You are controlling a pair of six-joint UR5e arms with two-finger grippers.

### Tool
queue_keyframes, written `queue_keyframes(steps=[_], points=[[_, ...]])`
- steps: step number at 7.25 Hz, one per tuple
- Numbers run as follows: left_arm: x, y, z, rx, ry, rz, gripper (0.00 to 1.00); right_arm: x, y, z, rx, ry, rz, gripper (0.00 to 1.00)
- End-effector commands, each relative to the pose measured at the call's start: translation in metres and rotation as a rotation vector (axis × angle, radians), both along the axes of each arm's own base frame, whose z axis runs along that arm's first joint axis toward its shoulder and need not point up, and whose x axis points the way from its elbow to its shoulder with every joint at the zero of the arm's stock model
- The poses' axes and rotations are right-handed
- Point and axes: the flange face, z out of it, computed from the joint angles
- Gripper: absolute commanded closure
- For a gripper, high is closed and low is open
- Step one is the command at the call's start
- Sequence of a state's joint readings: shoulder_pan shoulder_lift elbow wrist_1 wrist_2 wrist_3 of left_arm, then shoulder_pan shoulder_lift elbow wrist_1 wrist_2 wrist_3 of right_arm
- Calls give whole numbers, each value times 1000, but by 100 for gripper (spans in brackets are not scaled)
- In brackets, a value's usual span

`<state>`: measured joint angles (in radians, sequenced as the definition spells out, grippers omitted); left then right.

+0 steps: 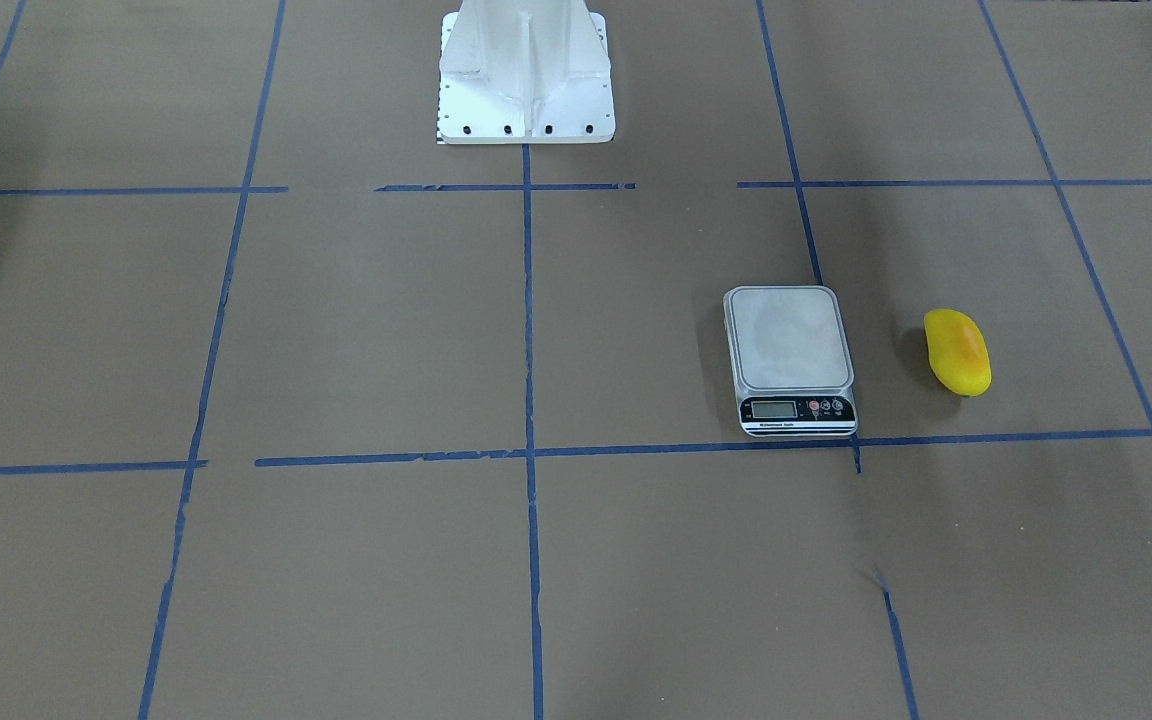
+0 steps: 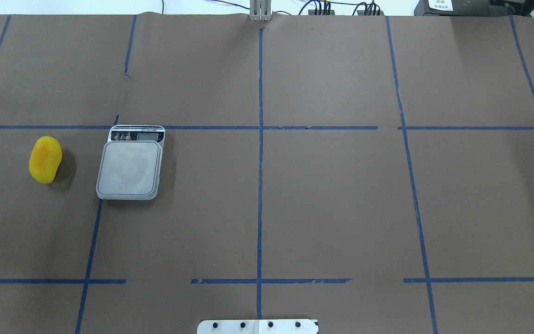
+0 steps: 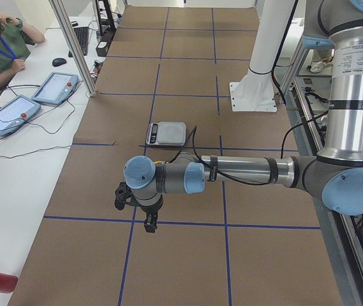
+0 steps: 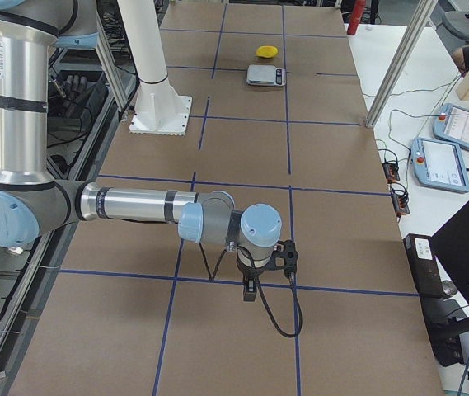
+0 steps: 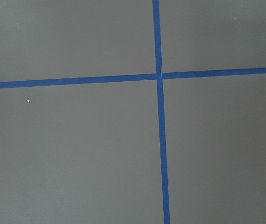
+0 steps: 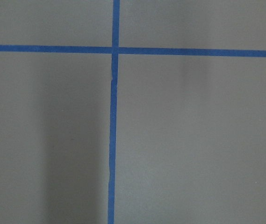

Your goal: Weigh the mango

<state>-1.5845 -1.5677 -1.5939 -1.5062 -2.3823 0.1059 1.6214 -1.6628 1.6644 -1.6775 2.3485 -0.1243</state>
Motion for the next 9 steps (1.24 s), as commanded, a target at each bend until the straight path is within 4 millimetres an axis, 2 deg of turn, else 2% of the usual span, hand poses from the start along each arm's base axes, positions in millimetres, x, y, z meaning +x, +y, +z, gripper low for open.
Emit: queue_keyframes(steps=[1, 2, 4, 5, 7, 8, 9], points=[[-1, 1, -1, 2, 0, -2, 0, 0, 0, 0, -1, 0, 0, 0], [-1, 0, -6, 11, -2, -2, 0, 0, 1, 1, -2, 0, 0, 0], [0, -8, -41, 68, -1, -14, 0, 0, 0, 0, -1, 0, 0, 0], [6, -12, -73, 27, -1, -111, 0, 0, 0, 0, -1, 0, 0, 0], [94, -25, -110, 11, 53, -182, 0, 0, 1, 1, -2, 0, 0, 0], [141, -22, -120, -11, 90, -198, 0, 0, 0, 0, -1, 0, 0, 0], [179, -19, -121, -5, 89, -211, 0, 0, 0, 0, -1, 0, 0, 0]])
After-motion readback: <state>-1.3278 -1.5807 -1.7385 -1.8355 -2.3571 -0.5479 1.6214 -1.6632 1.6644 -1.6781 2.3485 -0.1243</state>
